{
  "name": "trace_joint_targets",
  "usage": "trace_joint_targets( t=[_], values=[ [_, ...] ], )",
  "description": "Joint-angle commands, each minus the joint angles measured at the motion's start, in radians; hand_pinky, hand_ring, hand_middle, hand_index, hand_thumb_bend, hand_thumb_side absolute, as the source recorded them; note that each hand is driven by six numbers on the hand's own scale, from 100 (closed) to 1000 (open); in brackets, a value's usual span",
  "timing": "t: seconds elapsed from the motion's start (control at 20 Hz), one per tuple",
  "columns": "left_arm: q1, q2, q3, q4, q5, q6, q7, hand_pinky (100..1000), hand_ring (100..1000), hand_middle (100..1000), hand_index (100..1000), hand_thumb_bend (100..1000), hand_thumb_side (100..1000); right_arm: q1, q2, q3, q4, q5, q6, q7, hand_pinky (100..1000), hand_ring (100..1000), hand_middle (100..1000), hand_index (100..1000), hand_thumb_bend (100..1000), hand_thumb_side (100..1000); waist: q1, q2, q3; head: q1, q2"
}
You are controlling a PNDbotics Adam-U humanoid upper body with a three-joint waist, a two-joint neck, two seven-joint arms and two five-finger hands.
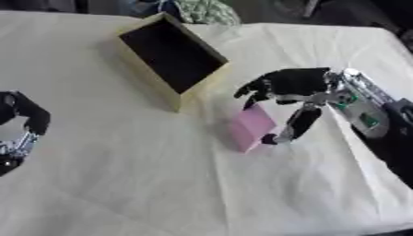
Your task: Pick up objects on the table and place them in the box.
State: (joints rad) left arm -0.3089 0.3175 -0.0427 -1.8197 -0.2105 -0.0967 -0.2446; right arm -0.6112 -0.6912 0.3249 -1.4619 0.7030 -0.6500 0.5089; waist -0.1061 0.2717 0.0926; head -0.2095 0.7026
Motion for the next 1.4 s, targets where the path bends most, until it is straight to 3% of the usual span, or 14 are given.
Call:
trace_joint_targets(
  t=[0.05, 0.8, 1.4],
  values=[
    [-0.012, 0.008, 0.002, -0.014, 0.001, -0.001, -0.001, 655, 544, 454, 556, 335, 620, -0.012, -0.027, -0.011, -0.014, 0.013, -0.022, 0.005, 851, 878, 895, 629, 374, 430, 0.005, -0.016, -0.001, -0.004, -0.001],
    [-0.011, 0.01, 0.002, -0.015, 0.002, 0.001, -0.001, 655, 544, 453, 555, 335, 619, -0.044, -0.098, -0.045, -0.089, -0.029, 0.003, -0.018, 860, 887, 912, 633, 493, 363, -0.005, -0.021, 0.004, -0.002, -0.005],
    [-0.02, 0.012, -0.008, -0.02, 0.006, 0.0, -0.01, 655, 544, 453, 555, 335, 618, -0.108, -0.156, -0.093, -0.106, -0.036, 0.035, -0.054, 867, 894, 925, 643, 581, 299, -0.021, -0.02, 0.044, -0.011, -0.014]
  ],
)
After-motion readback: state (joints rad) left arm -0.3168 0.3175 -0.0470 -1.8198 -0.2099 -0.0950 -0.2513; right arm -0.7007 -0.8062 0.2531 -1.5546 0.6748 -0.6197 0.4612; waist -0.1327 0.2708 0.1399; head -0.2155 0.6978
